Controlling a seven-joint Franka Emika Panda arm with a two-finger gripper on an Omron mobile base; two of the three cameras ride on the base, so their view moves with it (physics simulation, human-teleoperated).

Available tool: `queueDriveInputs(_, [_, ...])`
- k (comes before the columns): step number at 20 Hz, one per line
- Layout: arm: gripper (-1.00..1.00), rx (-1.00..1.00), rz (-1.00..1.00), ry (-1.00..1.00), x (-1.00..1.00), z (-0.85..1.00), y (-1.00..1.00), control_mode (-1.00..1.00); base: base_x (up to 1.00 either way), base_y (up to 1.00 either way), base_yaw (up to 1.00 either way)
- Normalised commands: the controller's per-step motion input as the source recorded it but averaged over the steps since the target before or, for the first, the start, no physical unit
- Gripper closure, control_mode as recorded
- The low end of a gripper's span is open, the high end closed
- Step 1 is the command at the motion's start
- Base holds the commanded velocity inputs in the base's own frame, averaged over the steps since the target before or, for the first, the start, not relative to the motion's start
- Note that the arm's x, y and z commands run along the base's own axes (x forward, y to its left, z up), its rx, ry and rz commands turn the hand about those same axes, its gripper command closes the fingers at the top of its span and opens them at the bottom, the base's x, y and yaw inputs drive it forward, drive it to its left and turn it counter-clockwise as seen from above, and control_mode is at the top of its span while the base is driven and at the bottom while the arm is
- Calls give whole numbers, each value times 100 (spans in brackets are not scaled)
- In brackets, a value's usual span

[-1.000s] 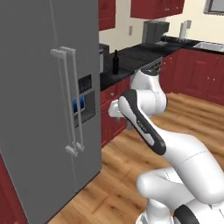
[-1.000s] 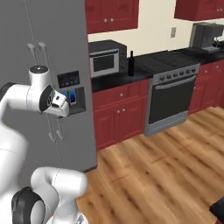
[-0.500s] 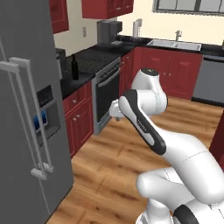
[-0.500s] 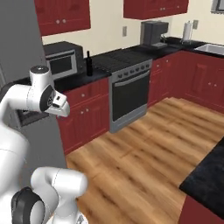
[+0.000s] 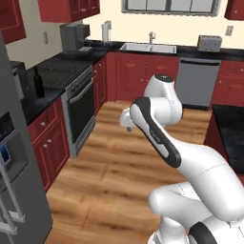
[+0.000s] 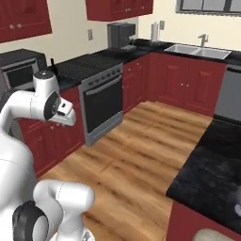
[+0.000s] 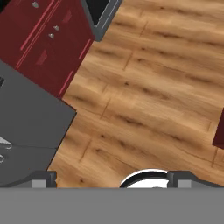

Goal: There is a wine glass and glass cup on the dining counter. Place the wine bottle next to the wine glass and the juice bottle next to the glass cup.

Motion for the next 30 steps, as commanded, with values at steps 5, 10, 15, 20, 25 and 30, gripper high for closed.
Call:
queueDriveInputs(5, [-100,0,0,0,0,0,0,100,52,-21,-26])
queueDriveInputs(10, [-100,0,0,0,0,0,0,100,81,-3,-7])
queueDriveInputs(15, [-100,0,0,0,0,0,0,100,83,-5,-3])
queueDriveInputs(20, [-100,0,0,0,0,0,0,100,84,-3,0])
queueDriveInputs(25, [-100,0,0,0,0,0,0,100,79,0,5])
queueDriveInputs(30, [-100,0,0,0,0,0,0,100,89,-1,18])
